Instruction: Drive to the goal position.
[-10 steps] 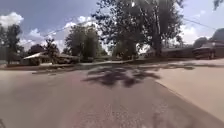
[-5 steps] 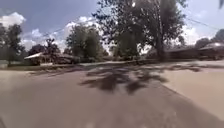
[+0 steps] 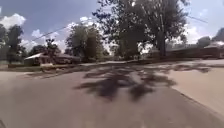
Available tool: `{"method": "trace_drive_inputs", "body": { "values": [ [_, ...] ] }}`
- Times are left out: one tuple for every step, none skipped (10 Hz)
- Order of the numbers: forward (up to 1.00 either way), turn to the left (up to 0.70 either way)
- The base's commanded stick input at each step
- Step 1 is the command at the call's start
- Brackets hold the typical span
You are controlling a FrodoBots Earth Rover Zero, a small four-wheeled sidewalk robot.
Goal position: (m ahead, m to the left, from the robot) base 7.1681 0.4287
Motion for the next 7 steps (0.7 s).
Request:
{"method": "trace_drive_inputs", "body": {
  "values": [
    [0.70,0.00],
    [0.70,0.00],
    [0.70,0.00],
    [0.70,0.00],
    [0.70,0.00],
    [0.70,0.00],
    [0.70,0.00]
  ]
}}
